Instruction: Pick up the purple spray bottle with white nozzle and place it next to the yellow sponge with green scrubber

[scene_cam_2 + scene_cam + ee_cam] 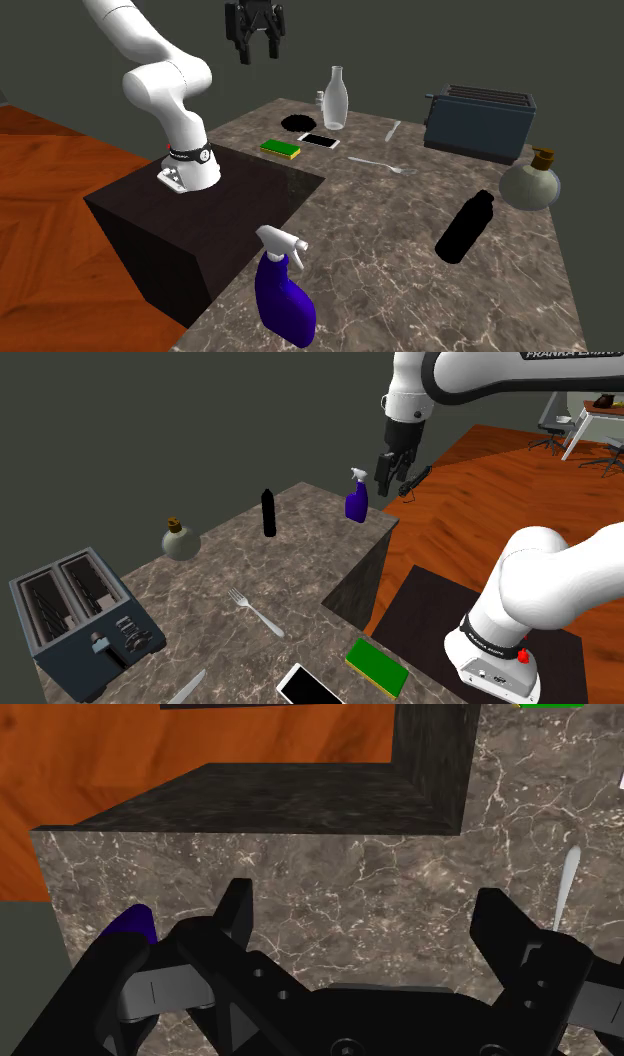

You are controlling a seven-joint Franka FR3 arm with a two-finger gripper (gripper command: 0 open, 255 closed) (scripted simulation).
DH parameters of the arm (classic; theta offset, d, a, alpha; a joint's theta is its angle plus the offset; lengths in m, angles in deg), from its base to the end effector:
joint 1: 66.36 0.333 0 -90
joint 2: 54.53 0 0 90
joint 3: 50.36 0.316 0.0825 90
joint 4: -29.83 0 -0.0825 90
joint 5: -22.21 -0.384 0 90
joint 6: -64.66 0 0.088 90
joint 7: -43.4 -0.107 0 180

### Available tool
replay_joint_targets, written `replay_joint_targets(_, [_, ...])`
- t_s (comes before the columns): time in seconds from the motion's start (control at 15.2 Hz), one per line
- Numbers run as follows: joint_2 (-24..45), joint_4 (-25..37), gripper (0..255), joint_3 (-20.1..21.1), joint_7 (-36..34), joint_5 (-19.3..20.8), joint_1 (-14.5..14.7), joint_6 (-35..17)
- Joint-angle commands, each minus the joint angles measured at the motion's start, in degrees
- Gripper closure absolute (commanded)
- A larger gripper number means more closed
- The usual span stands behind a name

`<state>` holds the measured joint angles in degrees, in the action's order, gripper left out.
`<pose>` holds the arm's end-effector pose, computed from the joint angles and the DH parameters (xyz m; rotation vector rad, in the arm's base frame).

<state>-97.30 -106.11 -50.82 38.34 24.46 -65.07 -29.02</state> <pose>0.3230 0.0001 0.5760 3.1064 -0.1078 0.0166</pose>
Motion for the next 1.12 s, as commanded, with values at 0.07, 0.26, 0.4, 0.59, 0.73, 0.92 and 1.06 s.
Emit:
replay_joint_targets(0.07, [1.27, 0.23, 0, -1.01, 1.1, 0.62, -0.38, -1.1])
replay_joint_targets(0.26, [5.41, 1.35, 0, -4.02, 4.34, 2.24, -1.41, -4.35])
replay_joint_targets(0.4, [8.44, 2.46, 0, -5.97, 6.48, 3.08, -2.0, -6.43])
replay_joint_targets(0.59, [13.32, 4.66, 0, -8.82, 9.7, 3.91, -2.75, -9.38])
replay_joint_targets(0.73, [16.79, 6.48, 0, -10.68, 11.87, 4.15, -3.14, -11.19])
replay_joint_targets(0.92, [22.27, 9.74, 0, -13.35, 15.23, 3.98, -3.65, -13.62])
replay_joint_targets(1.06, [26.1, 12.27, 0, -15.04, 17.56, 3.47, -3.98, -15.02])
